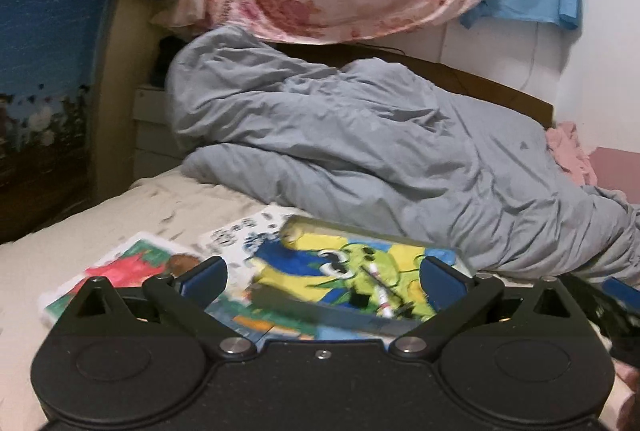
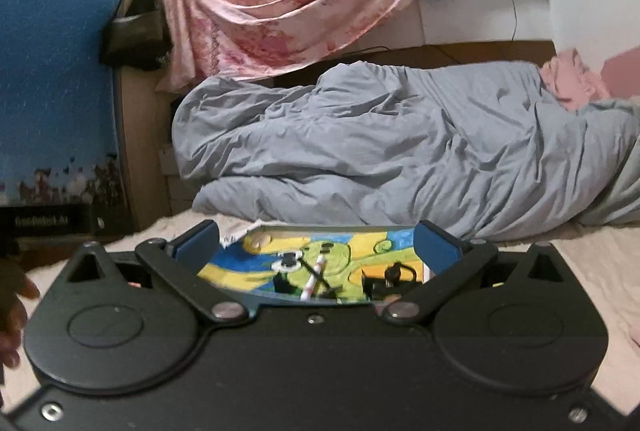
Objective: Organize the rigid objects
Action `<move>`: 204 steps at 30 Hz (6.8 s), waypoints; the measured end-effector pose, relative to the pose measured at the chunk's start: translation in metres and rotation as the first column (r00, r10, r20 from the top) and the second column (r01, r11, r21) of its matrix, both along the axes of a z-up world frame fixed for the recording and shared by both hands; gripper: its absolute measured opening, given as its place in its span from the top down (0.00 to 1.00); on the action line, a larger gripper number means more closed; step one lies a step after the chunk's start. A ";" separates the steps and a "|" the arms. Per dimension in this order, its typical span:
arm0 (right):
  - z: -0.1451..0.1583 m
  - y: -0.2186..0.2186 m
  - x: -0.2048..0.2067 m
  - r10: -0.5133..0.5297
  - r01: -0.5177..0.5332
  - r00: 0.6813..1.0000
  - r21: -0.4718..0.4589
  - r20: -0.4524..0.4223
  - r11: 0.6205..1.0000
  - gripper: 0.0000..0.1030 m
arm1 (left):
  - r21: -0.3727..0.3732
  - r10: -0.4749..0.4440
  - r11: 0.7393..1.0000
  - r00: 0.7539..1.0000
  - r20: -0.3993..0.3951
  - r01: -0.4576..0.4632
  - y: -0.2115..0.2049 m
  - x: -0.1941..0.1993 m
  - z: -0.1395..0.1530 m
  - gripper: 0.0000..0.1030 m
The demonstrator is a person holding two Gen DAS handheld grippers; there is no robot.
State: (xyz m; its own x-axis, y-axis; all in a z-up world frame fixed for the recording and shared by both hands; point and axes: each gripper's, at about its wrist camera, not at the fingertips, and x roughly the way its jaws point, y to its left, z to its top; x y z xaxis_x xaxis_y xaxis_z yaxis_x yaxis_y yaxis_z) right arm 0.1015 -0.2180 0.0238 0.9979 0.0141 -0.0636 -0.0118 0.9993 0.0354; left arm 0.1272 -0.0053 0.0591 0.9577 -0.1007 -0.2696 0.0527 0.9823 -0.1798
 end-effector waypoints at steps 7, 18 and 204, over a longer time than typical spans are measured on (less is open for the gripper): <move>-0.012 0.011 -0.039 -0.048 0.050 0.997 0.048 -0.060 0.998 0.00 | 0.025 0.036 0.999 0.999 0.020 -0.036 0.019 -0.055 -0.023 0.01; -0.033 0.016 -0.061 -0.137 0.149 0.976 0.061 -0.172 0.987 0.00 | 0.084 0.033 0.996 0.999 0.007 -0.033 0.024 -0.076 -0.043 0.01; -0.079 0.026 0.165 0.233 -0.326 0.815 -0.088 -0.531 0.941 0.56 | 0.272 -0.223 0.870 0.821 -0.526 0.410 -0.047 0.132 -0.094 0.78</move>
State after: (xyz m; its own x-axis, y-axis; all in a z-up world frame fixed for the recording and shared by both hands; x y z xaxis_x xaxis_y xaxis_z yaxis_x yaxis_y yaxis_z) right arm 0.2664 -0.1921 -0.0553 0.7779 0.2299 -0.5848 -0.3187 0.9464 -0.0518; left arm 0.2595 -0.0528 -0.0349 0.6373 -0.1825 -0.7487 0.3749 0.9223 0.0943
